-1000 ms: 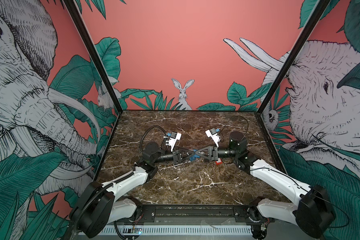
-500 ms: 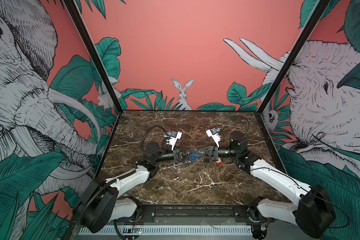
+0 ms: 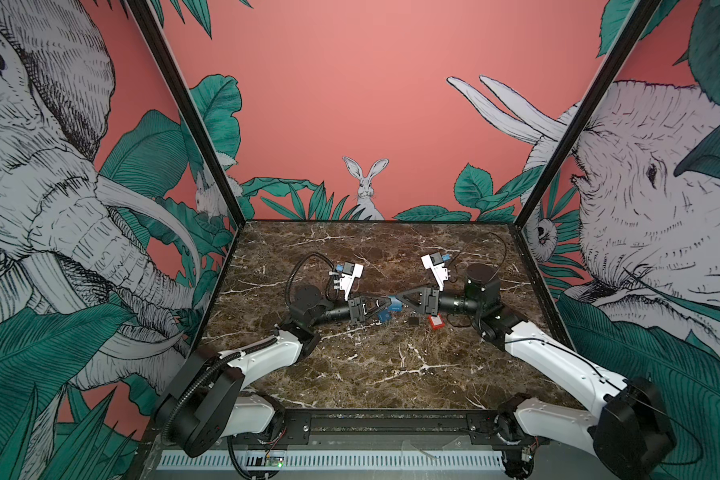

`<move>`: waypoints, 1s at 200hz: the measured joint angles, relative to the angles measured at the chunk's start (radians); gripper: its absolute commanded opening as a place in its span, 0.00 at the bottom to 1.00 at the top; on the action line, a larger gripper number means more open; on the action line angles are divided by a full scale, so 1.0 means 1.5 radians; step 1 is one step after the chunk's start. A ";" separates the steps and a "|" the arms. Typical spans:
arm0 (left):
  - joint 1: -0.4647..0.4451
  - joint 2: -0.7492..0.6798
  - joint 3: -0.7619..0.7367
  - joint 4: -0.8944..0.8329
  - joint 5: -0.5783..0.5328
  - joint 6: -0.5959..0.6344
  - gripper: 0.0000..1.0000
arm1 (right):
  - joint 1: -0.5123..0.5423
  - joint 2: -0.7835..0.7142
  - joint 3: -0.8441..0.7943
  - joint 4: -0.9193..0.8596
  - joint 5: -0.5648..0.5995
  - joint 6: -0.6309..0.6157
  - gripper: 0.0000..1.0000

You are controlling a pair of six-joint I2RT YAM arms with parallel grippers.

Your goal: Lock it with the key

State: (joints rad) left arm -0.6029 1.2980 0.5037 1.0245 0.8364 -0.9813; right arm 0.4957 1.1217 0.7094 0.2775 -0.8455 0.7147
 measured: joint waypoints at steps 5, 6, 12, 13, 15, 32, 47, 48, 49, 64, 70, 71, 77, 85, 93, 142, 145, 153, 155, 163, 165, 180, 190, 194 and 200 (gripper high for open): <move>0.001 0.000 0.000 0.000 -0.001 -0.001 0.00 | -0.003 -0.006 -0.005 0.001 -0.001 0.003 0.43; 0.001 0.000 0.000 0.000 -0.002 -0.001 0.00 | -0.005 -0.007 -0.007 0.001 -0.001 0.004 0.43; 0.001 0.000 0.000 0.000 -0.003 -0.002 0.00 | -0.008 -0.013 -0.012 0.002 -0.002 0.008 0.43; 0.001 0.000 0.000 0.000 -0.003 -0.002 0.00 | -0.009 -0.014 -0.013 0.003 -0.002 0.009 0.43; 0.002 0.000 0.000 0.000 -0.003 -0.003 0.00 | -0.009 -0.016 -0.015 0.003 -0.003 0.010 0.42; 0.002 0.000 0.000 0.003 -0.005 -0.006 0.00 | -0.012 -0.021 -0.028 0.014 -0.008 0.021 0.36; 0.003 0.000 0.000 0.009 -0.006 -0.010 0.00 | -0.012 -0.020 -0.035 0.023 -0.020 0.031 0.32; 0.003 0.000 0.000 0.009 -0.006 -0.010 0.00 | -0.012 -0.020 -0.035 0.023 -0.020 0.031 0.32; 0.003 0.000 0.000 0.010 -0.006 -0.010 0.00 | -0.012 -0.019 -0.035 0.024 -0.020 0.031 0.31; 0.003 0.001 0.000 0.017 -0.007 -0.013 0.00 | -0.012 -0.018 -0.036 0.033 -0.030 0.040 0.27; 0.003 0.002 0.000 0.020 -0.007 -0.014 0.00 | -0.012 -0.017 -0.036 0.038 -0.034 0.042 0.26; 0.003 0.002 0.000 0.020 -0.007 -0.014 0.00 | -0.012 -0.017 -0.036 0.039 -0.034 0.043 0.26; 0.003 0.004 0.000 0.023 -0.007 -0.015 0.00 | -0.012 -0.016 -0.036 0.044 -0.036 0.045 0.26; 0.003 0.007 0.000 0.027 -0.007 -0.017 0.00 | -0.012 -0.015 -0.036 0.049 -0.038 0.048 0.25; 0.003 0.009 0.000 0.030 -0.007 -0.017 0.00 | -0.012 -0.015 -0.036 0.053 -0.040 0.050 0.24; 0.003 0.012 0.000 0.032 -0.007 -0.022 0.00 | -0.012 -0.006 -0.036 0.081 -0.053 0.067 0.19; 0.003 0.012 0.000 0.032 -0.007 -0.022 0.00 | -0.012 -0.006 -0.036 0.081 -0.053 0.067 0.19; 0.003 0.012 0.000 0.034 -0.007 -0.022 0.00 | -0.012 -0.006 -0.036 0.083 -0.056 0.069 0.19; 0.003 0.012 0.000 0.034 -0.007 -0.022 0.00 | -0.012 -0.006 -0.036 0.084 -0.056 0.070 0.19; 0.003 0.012 0.000 0.035 -0.007 -0.022 0.00 | -0.012 -0.006 -0.036 0.086 -0.058 0.070 0.18; 0.003 0.012 0.000 0.036 -0.007 -0.022 0.00 | -0.012 -0.006 -0.036 0.086 -0.058 0.070 0.18; 0.003 0.015 0.000 0.041 -0.007 -0.024 0.00 | -0.012 -0.006 -0.036 0.087 -0.061 0.073 0.18; 0.003 0.019 0.000 0.046 -0.007 -0.027 0.00 | -0.012 -0.006 -0.037 0.088 -0.062 0.073 0.17; 0.003 0.020 0.000 0.048 -0.007 -0.027 0.00 | -0.012 -0.006 -0.039 0.089 -0.062 0.074 0.16; 0.003 0.023 0.000 0.051 -0.007 -0.029 0.00 | -0.012 -0.006 -0.042 0.091 -0.062 0.075 0.14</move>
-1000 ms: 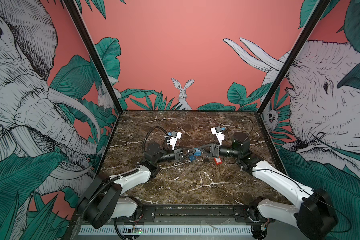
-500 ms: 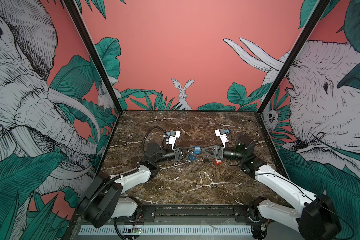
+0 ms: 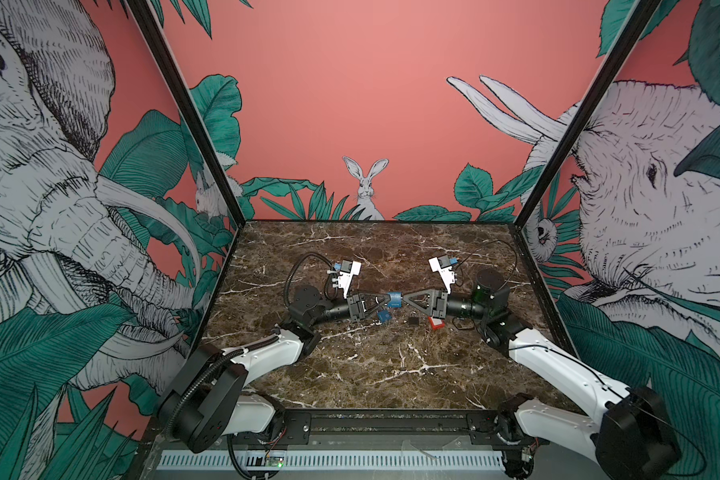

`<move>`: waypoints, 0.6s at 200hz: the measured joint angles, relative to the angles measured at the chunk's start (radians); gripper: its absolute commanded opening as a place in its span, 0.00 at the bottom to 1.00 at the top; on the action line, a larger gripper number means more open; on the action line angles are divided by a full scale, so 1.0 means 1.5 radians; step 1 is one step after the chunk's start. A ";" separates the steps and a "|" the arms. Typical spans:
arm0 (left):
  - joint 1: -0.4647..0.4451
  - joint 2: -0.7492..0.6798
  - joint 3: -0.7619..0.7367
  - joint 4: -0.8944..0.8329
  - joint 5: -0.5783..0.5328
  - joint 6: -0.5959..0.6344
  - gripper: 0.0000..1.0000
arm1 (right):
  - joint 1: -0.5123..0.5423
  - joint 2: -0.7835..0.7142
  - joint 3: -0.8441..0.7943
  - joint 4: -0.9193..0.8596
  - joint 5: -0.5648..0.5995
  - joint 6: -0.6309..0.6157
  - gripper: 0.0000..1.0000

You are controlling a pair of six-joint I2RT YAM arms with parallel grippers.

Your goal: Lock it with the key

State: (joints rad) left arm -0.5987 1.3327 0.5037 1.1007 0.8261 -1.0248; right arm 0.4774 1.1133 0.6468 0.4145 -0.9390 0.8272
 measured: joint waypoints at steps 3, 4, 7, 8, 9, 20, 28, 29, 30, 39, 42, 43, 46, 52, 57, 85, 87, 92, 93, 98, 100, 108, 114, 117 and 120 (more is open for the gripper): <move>0.000 0.002 0.000 0.002 0.000 -0.001 0.00 | 0.000 0.000 -0.001 0.000 0.000 -0.001 0.13; 0.000 0.002 0.000 0.002 0.000 -0.001 0.00 | 0.000 0.000 -0.002 0.000 0.000 0.000 0.13; 0.000 0.004 0.000 0.004 0.000 -0.002 0.00 | 0.000 0.000 -0.004 0.001 0.000 0.000 0.11; 0.000 0.004 0.000 0.004 0.000 -0.002 0.00 | 0.000 0.000 -0.004 0.001 0.000 0.002 0.11; 0.000 0.004 0.000 0.005 0.000 -0.003 0.00 | 0.000 0.000 -0.004 0.001 0.000 0.001 0.10; 0.000 0.009 0.000 0.010 0.002 -0.005 0.00 | -0.001 0.000 -0.008 0.001 0.001 0.003 0.06; 0.000 0.013 0.000 0.014 0.002 -0.008 0.00 | -0.001 0.000 -0.010 0.001 0.001 0.003 0.01; 0.000 0.013 0.000 0.014 0.002 -0.008 0.00 | -0.001 0.000 -0.010 0.001 0.002 0.004 0.00; 0.000 0.014 0.000 0.015 0.003 -0.009 0.00 | -0.001 0.000 -0.010 0.001 0.002 0.003 0.00; 0.000 0.017 0.000 0.020 0.004 -0.012 0.00 | -0.001 0.000 -0.010 0.003 0.002 0.004 0.00; 0.000 0.018 0.000 0.022 0.004 -0.013 0.00 | -0.002 0.000 -0.010 0.003 0.002 0.005 0.00; 0.000 0.018 0.000 0.022 0.004 -0.013 0.00 | -0.002 0.000 -0.010 0.004 0.002 0.004 0.00; 0.000 0.019 0.000 0.024 0.004 -0.015 0.00 | -0.002 0.000 -0.010 0.004 0.002 0.005 0.00; 0.000 0.020 0.000 0.025 0.005 -0.016 0.00 | -0.002 0.000 -0.010 0.005 0.002 0.005 0.00; 0.000 0.020 0.000 0.026 0.006 -0.017 0.00 | -0.002 0.000 -0.011 0.005 0.002 0.005 0.00; 0.000 0.022 0.000 0.031 0.010 -0.018 0.00 | -0.002 0.005 -0.011 0.018 0.000 0.011 0.00; 0.000 0.022 0.000 0.030 0.010 -0.018 0.01 | -0.002 0.006 -0.011 0.019 0.000 0.011 0.00; 0.000 0.022 0.001 0.030 0.010 -0.018 0.04 | -0.002 0.008 -0.012 0.024 0.000 0.013 0.00; 0.000 0.022 0.001 0.030 0.010 -0.018 0.04 | -0.002 0.008 -0.012 0.026 0.000 0.014 0.00; 0.000 0.022 0.001 0.030 0.010 -0.018 0.07 | -0.002 0.010 -0.013 0.030 0.000 0.016 0.00; 0.000 0.022 0.001 0.030 0.010 -0.018 0.08 | -0.002 0.011 -0.013 0.032 0.000 0.016 0.00; 0.000 0.022 0.001 0.027 0.010 -0.016 0.10 | -0.002 0.015 -0.013 0.038 0.000 0.020 0.00; 0.000 0.022 0.002 0.023 0.010 -0.014 0.12 | -0.002 0.017 -0.013 0.041 0.001 0.021 0.00; 0.000 0.022 0.003 0.022 0.010 -0.013 0.13 | -0.002 0.019 -0.014 0.043 0.000 0.023 0.00; 0.000 0.022 0.003 0.019 0.009 -0.012 0.13 | -0.003 0.020 -0.014 0.045 0.000 0.023 0.00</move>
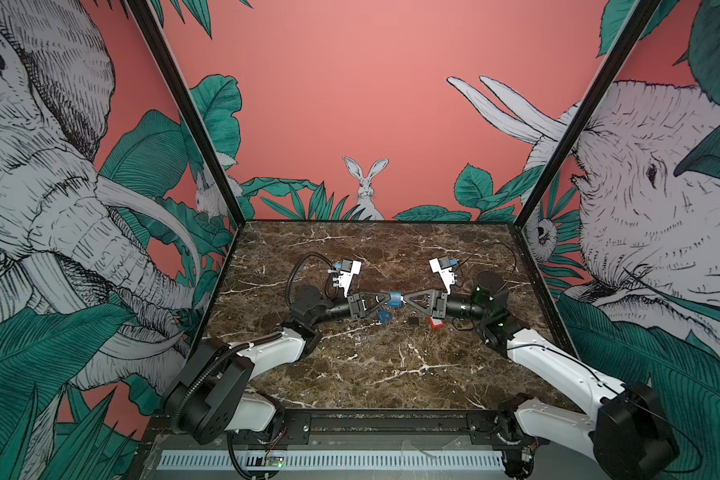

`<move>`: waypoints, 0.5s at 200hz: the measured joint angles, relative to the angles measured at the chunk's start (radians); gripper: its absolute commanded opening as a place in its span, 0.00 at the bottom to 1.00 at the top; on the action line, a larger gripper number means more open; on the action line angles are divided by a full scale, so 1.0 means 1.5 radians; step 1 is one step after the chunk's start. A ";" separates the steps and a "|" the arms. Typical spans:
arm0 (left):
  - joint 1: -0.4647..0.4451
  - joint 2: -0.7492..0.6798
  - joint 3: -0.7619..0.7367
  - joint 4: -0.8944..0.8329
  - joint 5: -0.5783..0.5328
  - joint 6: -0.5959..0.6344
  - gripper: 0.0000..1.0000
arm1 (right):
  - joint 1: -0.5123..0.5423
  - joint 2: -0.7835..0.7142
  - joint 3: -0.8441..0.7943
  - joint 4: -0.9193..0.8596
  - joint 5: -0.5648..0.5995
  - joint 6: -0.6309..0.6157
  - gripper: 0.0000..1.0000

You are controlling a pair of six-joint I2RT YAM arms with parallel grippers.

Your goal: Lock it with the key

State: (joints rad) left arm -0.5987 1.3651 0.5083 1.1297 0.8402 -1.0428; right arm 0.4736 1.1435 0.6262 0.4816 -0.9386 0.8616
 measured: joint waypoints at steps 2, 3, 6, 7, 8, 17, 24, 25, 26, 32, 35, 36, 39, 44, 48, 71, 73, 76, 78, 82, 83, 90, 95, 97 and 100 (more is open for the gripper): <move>0.000 0.000 0.001 -0.002 0.000 0.001 0.14 | -0.001 0.001 0.000 0.001 0.000 0.001 0.00; 0.000 0.000 0.001 -0.002 -0.001 0.002 0.14 | -0.001 0.001 0.000 0.001 0.000 0.001 0.00; 0.000 0.000 0.001 -0.004 -0.001 0.003 0.14 | -0.001 0.002 0.000 0.002 0.000 0.002 0.00; 0.000 0.000 0.001 -0.005 -0.001 0.004 0.14 | -0.001 0.002 0.000 0.002 0.000 0.002 0.00; 0.000 0.000 0.001 -0.006 -0.002 0.004 0.14 | -0.001 0.002 0.000 0.002 0.000 0.002 0.00; 0.000 0.000 0.003 -0.013 -0.003 0.009 0.15 | -0.001 0.005 0.000 0.004 0.001 0.002 0.00; 0.000 0.000 0.004 -0.018 -0.003 0.011 0.15 | -0.002 0.007 0.000 0.005 0.002 0.003 0.00; 0.000 0.000 0.005 -0.019 -0.003 0.012 0.15 | -0.002 0.007 0.000 0.005 0.002 0.003 0.00; 0.000 0.000 0.005 -0.020 -0.004 0.012 0.15 | -0.002 0.007 0.000 0.005 0.002 0.003 0.00; 0.000 0.000 0.007 -0.024 -0.005 0.014 0.16 | -0.003 0.008 0.000 0.006 0.003 0.003 0.00; 0.000 0.000 0.007 -0.026 -0.005 0.015 0.17 | -0.003 0.009 0.000 0.007 0.003 0.003 0.00; 0.000 0.000 0.007 -0.027 -0.005 0.016 0.17 | -0.003 0.009 0.000 0.007 0.003 0.003 0.00; 0.000 0.000 0.008 -0.028 -0.005 0.017 0.18 | -0.003 0.009 0.000 0.007 0.003 0.003 0.00; 0.000 0.000 0.009 -0.031 -0.005 0.018 0.19 | -0.004 0.009 0.000 0.007 0.003 0.003 0.00; 0.000 0.000 0.009 -0.032 -0.005 0.019 0.20 | -0.004 0.010 0.000 0.007 0.003 0.003 0.00; -0.002 0.000 0.011 -0.042 -0.004 0.024 0.23 | -0.001 0.013 0.000 0.011 0.004 0.005 0.00; -0.003 0.000 0.011 -0.043 -0.003 0.024 0.24 | 0.000 0.013 0.000 0.012 0.003 0.005 0.00; -0.005 0.000 0.011 -0.044 -0.002 0.025 0.24 | 0.002 0.014 0.000 0.013 0.003 0.005 0.00; -0.006 0.000 0.012 -0.046 -0.001 0.026 0.24 | 0.004 0.015 0.000 0.015 0.003 0.005 0.00; -0.008 0.001 0.012 -0.047 0.001 0.026 0.24 | 0.005 0.016 0.000 0.016 0.002 0.005 0.00; -0.009 0.001 0.013 -0.048 0.001 0.026 0.24 | 0.006 0.017 0.000 0.016 0.002 0.005 0.00; -0.012 0.001 0.014 -0.050 0.004 0.027 0.24 | 0.009 0.018 0.000 0.018 0.002 0.006 0.00; -0.013 0.002 0.016 -0.053 0.006 0.027 0.24 | 0.011 0.019 0.000 0.019 0.002 0.006 0.00; -0.013 0.002 0.017 -0.054 0.007 0.027 0.23 | 0.012 0.019 0.000 0.020 0.002 0.006 0.00; -0.014 0.002 0.018 -0.056 0.008 0.027 0.23 | 0.012 0.020 0.000 0.020 0.002 0.007 0.00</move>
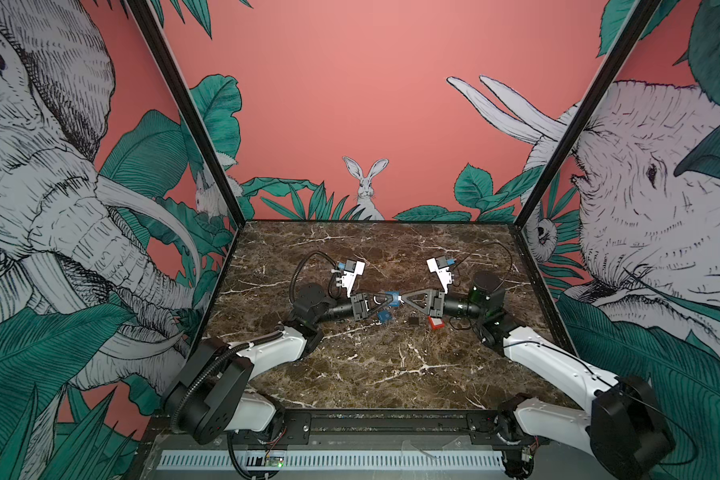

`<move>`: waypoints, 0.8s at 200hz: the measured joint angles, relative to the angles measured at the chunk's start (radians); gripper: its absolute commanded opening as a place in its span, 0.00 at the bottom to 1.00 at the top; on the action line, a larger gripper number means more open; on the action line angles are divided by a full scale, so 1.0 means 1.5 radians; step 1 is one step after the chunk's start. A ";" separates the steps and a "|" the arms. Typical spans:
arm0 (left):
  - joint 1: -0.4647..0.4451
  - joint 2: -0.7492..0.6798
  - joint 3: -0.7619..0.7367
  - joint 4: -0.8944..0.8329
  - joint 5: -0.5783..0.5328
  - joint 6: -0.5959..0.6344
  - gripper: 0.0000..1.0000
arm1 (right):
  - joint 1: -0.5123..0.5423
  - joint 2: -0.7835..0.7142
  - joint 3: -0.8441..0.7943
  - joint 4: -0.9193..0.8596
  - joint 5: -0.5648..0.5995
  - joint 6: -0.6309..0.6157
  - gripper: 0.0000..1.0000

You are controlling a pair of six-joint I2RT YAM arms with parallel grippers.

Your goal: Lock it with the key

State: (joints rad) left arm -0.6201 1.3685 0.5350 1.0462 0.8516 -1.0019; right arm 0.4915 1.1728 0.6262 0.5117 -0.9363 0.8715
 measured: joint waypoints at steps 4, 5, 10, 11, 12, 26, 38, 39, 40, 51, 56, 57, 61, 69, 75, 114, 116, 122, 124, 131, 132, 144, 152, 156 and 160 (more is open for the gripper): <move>-0.001 0.001 0.001 -0.001 0.001 0.000 0.20 | 0.001 0.000 0.000 0.001 -0.001 0.000 0.00; -0.001 0.001 0.002 -0.001 0.001 0.000 0.20 | 0.001 0.000 0.000 0.001 -0.001 0.000 0.00; -0.001 0.001 0.002 -0.001 0.002 -0.001 0.15 | 0.002 0.000 0.000 0.001 -0.001 0.001 0.00; -0.001 0.001 0.002 -0.002 0.002 -0.001 0.14 | 0.002 0.000 0.000 0.001 -0.001 0.001 0.00; -0.001 0.001 0.002 -0.002 0.002 0.000 0.13 | 0.002 0.000 0.000 0.002 -0.002 0.000 0.00; -0.001 0.002 0.004 -0.002 0.007 0.002 0.02 | 0.003 0.001 0.000 0.001 -0.001 0.001 0.00; -0.001 0.003 0.004 -0.003 0.008 0.001 0.00 | 0.003 0.001 0.000 0.002 -0.002 -0.001 0.00; -0.001 0.003 0.005 -0.003 0.008 0.001 0.00 | 0.003 0.001 0.000 0.001 -0.002 -0.001 0.00; -0.001 0.003 0.005 -0.003 0.008 0.001 0.00 | 0.003 0.001 0.000 0.001 -0.002 -0.001 0.00; -0.001 0.003 0.005 -0.005 0.008 0.002 0.00 | 0.003 0.001 0.000 0.000 -0.001 -0.002 0.00; -0.001 0.003 0.005 -0.006 0.008 0.003 0.00 | 0.003 0.001 0.000 -0.001 -0.001 -0.003 0.00; -0.001 0.003 0.005 -0.006 0.008 0.003 0.00 | 0.003 0.001 0.000 -0.001 -0.001 -0.003 0.00; -0.001 0.003 0.005 -0.006 0.008 0.003 0.00 | 0.003 0.001 0.000 -0.001 -0.001 -0.003 0.00; -0.001 0.003 0.004 -0.006 0.007 0.005 0.00 | 0.003 0.001 0.000 -0.001 -0.001 -0.005 0.00; -0.001 0.003 0.004 -0.007 0.007 0.006 0.00 | 0.003 0.001 0.000 -0.002 0.000 -0.005 0.00; 0.003 0.000 0.004 -0.006 0.001 0.005 0.00 | 0.001 0.001 0.000 0.003 0.003 -0.005 0.00; 0.003 0.000 0.004 -0.005 0.001 0.005 0.00 | 0.001 0.001 0.000 0.004 0.003 -0.005 0.00; 0.004 0.000 0.004 -0.001 0.002 0.002 0.00 | -0.001 0.001 0.000 0.006 0.003 -0.005 0.00; 0.005 0.000 0.003 0.000 0.002 -0.001 0.00 | -0.001 0.001 0.000 0.007 0.003 -0.004 0.00; 0.007 0.000 0.003 0.005 0.002 -0.004 0.00 | -0.002 0.000 -0.001 0.012 0.003 -0.004 0.00; 0.007 0.000 0.003 0.005 0.003 -0.004 0.00 | -0.002 0.000 -0.002 0.013 0.003 -0.004 0.00; 0.009 0.000 0.000 0.017 0.006 -0.014 0.00 | -0.002 -0.001 -0.005 0.024 0.003 -0.003 0.00; 0.010 0.000 -0.001 0.024 0.010 -0.019 0.00 | -0.002 -0.002 -0.009 0.033 0.003 -0.003 0.00; 0.012 0.000 -0.002 0.026 0.011 -0.022 0.00 | -0.003 -0.003 -0.011 0.037 0.003 -0.002 0.00; 0.014 0.000 -0.003 0.030 0.013 -0.025 0.00 | -0.005 -0.005 -0.014 0.041 0.003 -0.002 0.00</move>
State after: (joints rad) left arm -0.5983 1.3682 0.5308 1.0904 0.8715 -1.0401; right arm 0.4843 1.1648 0.6056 0.5732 -0.9325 0.8684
